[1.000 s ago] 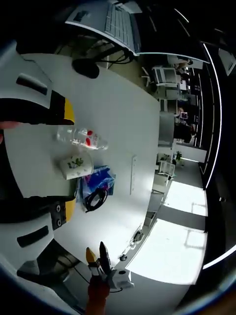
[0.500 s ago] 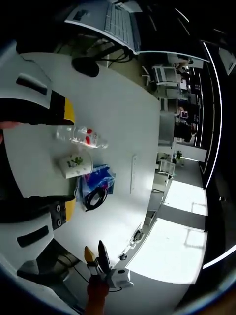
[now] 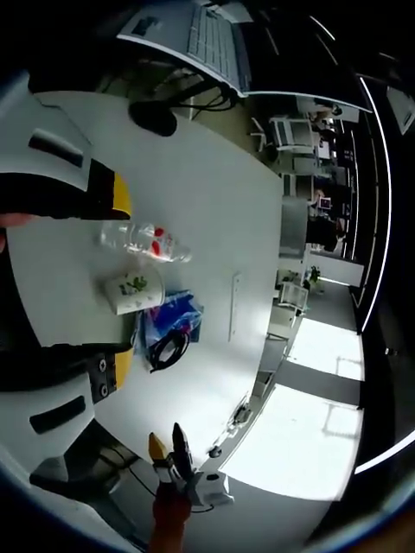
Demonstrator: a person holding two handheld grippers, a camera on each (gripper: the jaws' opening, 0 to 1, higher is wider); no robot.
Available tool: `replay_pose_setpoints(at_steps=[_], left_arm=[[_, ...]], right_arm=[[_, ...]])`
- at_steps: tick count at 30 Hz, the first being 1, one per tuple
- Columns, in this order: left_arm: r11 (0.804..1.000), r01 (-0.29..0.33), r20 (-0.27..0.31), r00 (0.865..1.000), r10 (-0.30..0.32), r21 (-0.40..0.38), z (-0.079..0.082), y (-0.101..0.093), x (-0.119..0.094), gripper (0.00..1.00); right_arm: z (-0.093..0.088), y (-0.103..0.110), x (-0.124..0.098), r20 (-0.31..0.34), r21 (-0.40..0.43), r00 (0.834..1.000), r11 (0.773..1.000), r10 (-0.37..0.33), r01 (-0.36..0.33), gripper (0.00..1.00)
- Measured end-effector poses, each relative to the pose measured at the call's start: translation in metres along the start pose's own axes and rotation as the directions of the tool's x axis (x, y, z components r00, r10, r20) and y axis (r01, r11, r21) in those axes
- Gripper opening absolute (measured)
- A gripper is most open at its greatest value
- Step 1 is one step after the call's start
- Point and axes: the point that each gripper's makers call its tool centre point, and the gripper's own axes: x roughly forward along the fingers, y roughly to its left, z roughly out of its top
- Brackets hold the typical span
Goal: Arrange the tabletop items into an orderly group along one side of the table until the central work area is clear of visible clutter.
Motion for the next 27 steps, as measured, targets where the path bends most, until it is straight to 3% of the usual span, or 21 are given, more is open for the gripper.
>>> replay_pose_setpoints(at_steps=[27], left_arm=[[1.000,0.020,-0.010,1.000,-0.020,0.017,0.0040,0.0013,0.0037,0.57]], right_arm=[[0.0019,0.0010,-0.0003,-0.001,0.003,1.000,1.000,-0.008,0.008,0.62]])
